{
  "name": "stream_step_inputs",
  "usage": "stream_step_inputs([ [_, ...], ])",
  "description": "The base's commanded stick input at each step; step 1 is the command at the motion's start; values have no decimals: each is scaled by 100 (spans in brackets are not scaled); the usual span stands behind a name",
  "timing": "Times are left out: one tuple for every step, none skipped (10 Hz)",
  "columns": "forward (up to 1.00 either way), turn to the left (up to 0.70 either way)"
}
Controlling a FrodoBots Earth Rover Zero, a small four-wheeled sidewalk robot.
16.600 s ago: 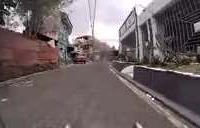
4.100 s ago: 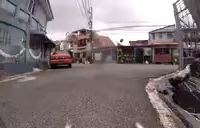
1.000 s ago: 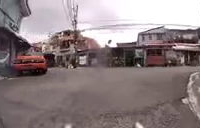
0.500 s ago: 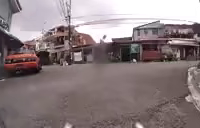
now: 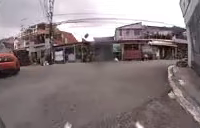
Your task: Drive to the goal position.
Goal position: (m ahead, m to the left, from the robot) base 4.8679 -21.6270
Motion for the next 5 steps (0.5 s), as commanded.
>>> stream_step_inputs([
  [70,-14],
  [70,-13],
  [70,-13],
  [70,-13],
  [70,-14],
])
